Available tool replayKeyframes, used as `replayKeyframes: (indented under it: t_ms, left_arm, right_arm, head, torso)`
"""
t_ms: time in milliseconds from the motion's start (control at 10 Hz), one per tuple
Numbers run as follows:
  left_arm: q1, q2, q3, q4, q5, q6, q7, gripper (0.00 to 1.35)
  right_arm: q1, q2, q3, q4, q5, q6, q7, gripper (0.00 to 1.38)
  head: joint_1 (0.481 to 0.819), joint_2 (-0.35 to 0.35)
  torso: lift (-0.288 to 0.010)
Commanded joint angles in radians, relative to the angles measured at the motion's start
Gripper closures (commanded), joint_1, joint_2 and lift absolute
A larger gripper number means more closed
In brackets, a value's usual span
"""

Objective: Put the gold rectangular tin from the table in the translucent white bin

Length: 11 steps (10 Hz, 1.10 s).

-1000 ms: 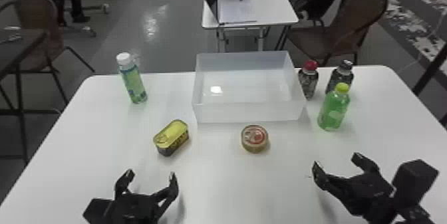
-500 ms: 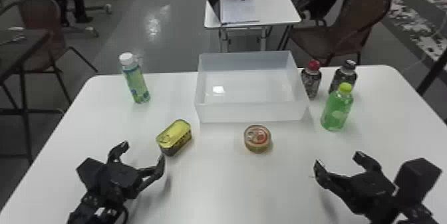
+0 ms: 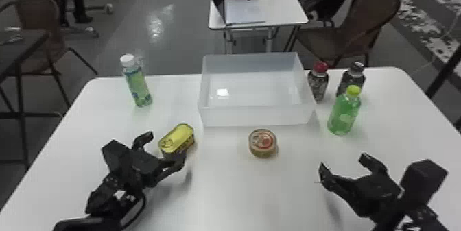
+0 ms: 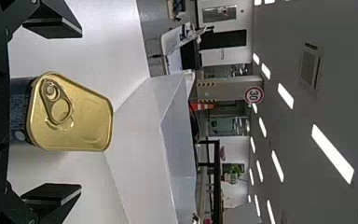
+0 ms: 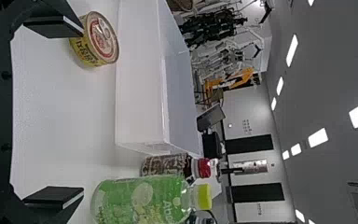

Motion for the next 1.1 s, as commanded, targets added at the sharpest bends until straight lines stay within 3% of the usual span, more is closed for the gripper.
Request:
replayKeyframes:
  t_ms: [0,500,600,700,800,1000]
  left_arm:
    - [-0.039,-0.026,0.032,0.033,-0.067,-0.003,-0.043,0.13]
    - [-0.132,-0.003,0.027,0.159,-0.129,-0.002,-0.093,0.14]
    - [-0.138,0.000,0.032,0.171,-0.132,0.017,-0.101,0.21]
    - [-0.140,0.000,0.040,0.182,-0.139,0.028,-0.104,0.43]
    - [-0.138,-0.003,0.046,0.183,-0.152,0.025,-0.104,0.78]
    - [-0.148,-0.013,0.055,0.182,-0.162,0.020,-0.104,0.82]
  right_arm:
    - [-0.002,0.000,0.003,0.002,-0.002,0.000,0.000,0.10]
    - [-0.012,0.000,0.003,0.011,-0.006,-0.002,0.006,0.10]
    - [-0.013,0.000,0.003,0.013,-0.006,0.000,0.008,0.10]
    - [-0.013,0.000,0.003,0.014,-0.006,-0.002,0.008,0.10]
    - [-0.013,0.002,0.003,0.016,-0.008,-0.002,0.008,0.10]
    - [-0.012,0.000,0.003,0.016,-0.009,-0.002,0.009,0.10]
  head:
    - [0.695,0.064]
    - [0.695,0.044]
    - [0.695,0.046]
    - [0.695,0.047]
    - [0.695,0.050]
    - [0.695,0.055]
  torso:
    - [-0.127]
    - [-0.127]
    - [-0.127]
    - [-0.127]
    - [-0.127]
    - [-0.127]
